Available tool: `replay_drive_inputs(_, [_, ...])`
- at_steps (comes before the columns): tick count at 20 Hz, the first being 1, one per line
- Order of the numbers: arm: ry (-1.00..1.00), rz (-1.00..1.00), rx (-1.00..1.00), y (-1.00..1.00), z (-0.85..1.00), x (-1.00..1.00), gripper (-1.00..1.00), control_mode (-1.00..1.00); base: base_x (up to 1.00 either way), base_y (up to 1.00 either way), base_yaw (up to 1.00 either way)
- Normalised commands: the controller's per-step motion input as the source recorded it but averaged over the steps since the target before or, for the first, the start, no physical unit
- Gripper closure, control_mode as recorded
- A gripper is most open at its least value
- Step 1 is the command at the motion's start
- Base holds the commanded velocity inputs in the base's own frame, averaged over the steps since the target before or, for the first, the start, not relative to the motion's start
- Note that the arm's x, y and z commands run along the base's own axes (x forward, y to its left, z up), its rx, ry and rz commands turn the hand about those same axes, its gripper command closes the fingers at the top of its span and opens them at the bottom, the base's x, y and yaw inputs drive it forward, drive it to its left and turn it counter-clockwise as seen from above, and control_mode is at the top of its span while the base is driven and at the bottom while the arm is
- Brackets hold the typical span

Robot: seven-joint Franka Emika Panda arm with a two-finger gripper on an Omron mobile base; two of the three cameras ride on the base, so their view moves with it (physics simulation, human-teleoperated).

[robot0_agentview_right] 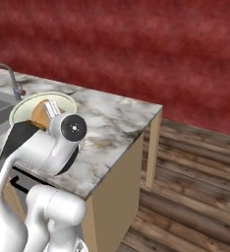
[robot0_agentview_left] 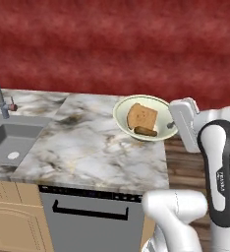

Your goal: Pick up the heated bread from the toaster oven and place it in the bowl. Then move the bread bowl to the dining counter.

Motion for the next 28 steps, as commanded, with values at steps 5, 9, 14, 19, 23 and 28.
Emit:
replay_drive_inputs(5, [0.32,0.0,0.0,0.0,-0.22,0.82,1.0,-1.0,0.0,0.0,0.0])
replay_drive_inputs(9, [0.2,0.0,0.05,0.03,-0.36,0.75,1.0,-1.0,0.0,0.0,0.0])
replay_drive_inputs(14, [0.06,0.0,0.0,0.11,-0.43,0.79,1.0,-1.0,0.0,0.0,0.0])
replay_drive_inputs(19, [-0.1,0.0,0.0,0.14,-0.68,0.59,1.0,-1.0,0.0,0.0,0.0])
replay_drive_inputs(23, [-0.21,0.01,0.0,0.35,-0.71,0.65,1.0,-1.0,0.0,0.0,0.0])
replay_drive_inputs(28, [-0.08,0.01,-0.01,0.24,-0.42,0.56,1.0,-1.0,0.0,0.0,0.0])
